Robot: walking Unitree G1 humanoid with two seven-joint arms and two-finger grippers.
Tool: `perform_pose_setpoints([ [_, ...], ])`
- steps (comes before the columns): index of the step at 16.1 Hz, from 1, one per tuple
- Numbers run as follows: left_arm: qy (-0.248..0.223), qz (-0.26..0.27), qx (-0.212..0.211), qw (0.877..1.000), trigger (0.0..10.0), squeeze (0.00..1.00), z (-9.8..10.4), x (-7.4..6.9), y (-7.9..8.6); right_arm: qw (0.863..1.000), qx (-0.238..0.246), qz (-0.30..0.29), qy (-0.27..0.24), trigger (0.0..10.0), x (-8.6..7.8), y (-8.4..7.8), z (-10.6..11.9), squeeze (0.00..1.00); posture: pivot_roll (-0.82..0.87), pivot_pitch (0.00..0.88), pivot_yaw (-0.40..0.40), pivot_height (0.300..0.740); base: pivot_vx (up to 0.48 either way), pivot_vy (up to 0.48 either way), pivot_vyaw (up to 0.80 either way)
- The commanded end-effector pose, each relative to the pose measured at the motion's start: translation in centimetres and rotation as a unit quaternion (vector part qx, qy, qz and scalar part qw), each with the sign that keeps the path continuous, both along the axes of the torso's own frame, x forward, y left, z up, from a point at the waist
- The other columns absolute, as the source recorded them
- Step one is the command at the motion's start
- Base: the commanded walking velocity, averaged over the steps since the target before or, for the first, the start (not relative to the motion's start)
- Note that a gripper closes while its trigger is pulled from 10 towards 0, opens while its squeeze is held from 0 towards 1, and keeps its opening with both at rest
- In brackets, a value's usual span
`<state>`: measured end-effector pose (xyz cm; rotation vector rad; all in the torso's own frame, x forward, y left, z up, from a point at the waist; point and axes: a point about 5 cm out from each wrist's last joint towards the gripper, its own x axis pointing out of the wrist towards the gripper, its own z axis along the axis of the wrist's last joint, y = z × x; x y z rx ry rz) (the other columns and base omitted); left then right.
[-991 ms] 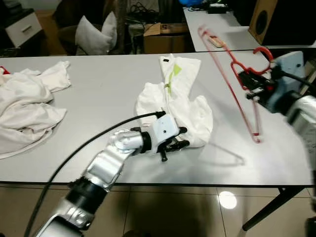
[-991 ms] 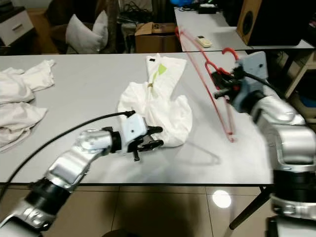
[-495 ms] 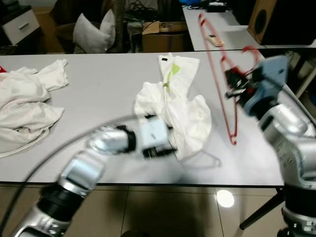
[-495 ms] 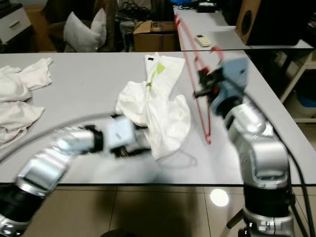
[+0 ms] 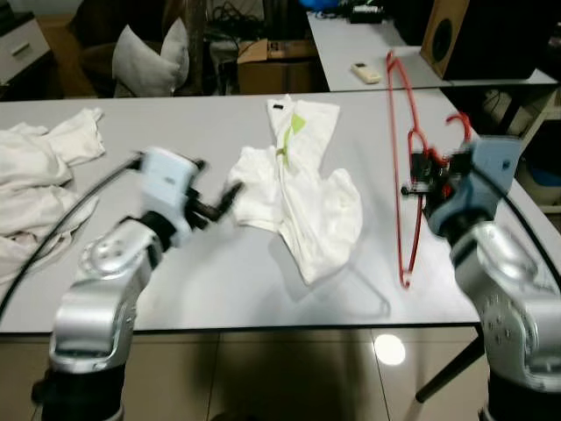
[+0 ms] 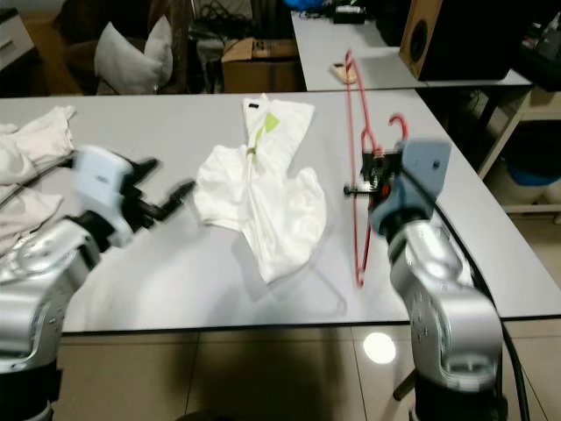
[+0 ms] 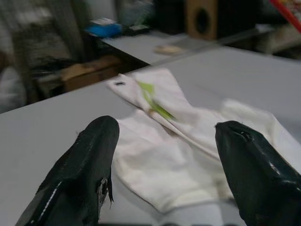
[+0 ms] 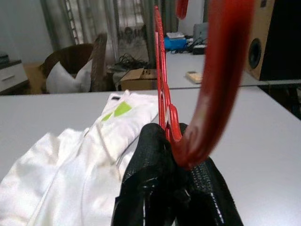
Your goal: Hang hanger
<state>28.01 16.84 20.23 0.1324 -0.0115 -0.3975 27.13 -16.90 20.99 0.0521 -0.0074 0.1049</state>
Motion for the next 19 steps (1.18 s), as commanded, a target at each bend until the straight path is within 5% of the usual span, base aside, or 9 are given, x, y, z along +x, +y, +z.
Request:
perform_pose_setpoints([
  [1,0.01,0.02,-0.009,1.0,10.0,0.0,-0.5,-0.7,0.3,1.0,0.006,0.021,-0.002,10.0,-0.7,1.2,0.0,0.0,0.0,0.0,0.046,0.74,0.0,0.0,0.0],
  [5,0.034,0.039,0.006,0.999,10.0,0.0,-1.3,-0.6,-0.3,0.998,0.037,0.046,-0.001,10.0,-1.0,2.6,0.0,0.0,0.01,0.0,0.041,0.74,0.0,0.249,0.0],
  [19,0.036,0.034,0.023,0.999,10.0,0.0,-1.5,-0.3,-1.2,0.997,0.05,0.057,-0.005,10.0,-1.2,3.0,-0.2,0.0,0.01,0.0,0.037,0.74,0.0,0.361,0.0],
])
